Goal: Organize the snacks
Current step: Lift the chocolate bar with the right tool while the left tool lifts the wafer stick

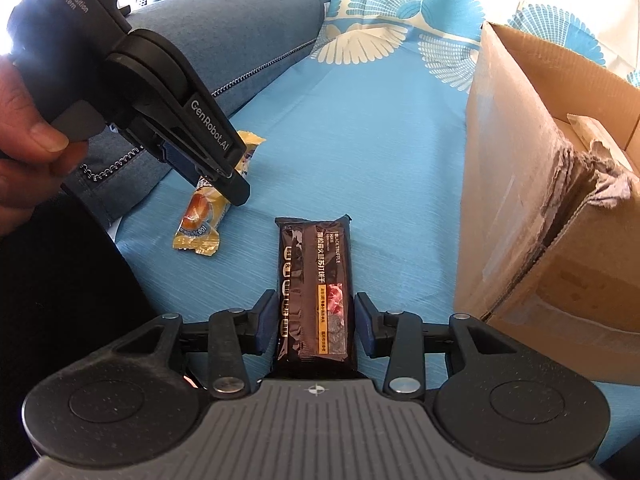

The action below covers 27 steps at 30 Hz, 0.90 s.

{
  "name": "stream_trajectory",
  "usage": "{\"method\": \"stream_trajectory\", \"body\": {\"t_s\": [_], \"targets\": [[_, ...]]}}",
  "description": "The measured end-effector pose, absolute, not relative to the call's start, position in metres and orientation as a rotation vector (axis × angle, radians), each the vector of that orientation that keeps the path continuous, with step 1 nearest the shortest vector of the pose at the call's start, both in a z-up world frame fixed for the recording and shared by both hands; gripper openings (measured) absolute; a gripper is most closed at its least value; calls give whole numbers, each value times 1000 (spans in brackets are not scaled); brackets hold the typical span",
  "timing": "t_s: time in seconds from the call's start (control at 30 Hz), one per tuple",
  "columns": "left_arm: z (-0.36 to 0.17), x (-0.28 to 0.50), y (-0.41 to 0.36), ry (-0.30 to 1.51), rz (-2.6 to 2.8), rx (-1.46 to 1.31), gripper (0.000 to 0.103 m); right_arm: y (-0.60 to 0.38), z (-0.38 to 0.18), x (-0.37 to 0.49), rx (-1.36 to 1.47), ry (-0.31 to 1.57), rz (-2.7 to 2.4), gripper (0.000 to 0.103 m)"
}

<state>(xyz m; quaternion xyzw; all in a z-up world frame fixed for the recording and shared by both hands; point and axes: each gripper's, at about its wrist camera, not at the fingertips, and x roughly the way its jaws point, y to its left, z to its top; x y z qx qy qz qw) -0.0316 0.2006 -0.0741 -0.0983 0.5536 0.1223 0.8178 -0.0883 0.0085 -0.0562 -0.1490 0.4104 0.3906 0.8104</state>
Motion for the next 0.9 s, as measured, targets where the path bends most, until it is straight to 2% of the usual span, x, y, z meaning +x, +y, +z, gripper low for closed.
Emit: {"method": "stream_trajectory", "body": {"t_s": [0.53, 0.7, 0.77, 0.9], "targets": [[-82, -32, 206, 1190, 247, -222, 37, 12, -57, -92, -343, 862, 833, 41], [-87, -29, 206, 1206, 235, -225, 25, 12, -56, -95, -356, 842, 832, 41], [-88, -29, 206, 1206, 232, -226, 16, 12, -56, -95, -357, 835, 834, 40], [-87, -30, 208, 1181, 220, -235, 12, 9, -52, -98, -355, 803, 835, 40]]}}
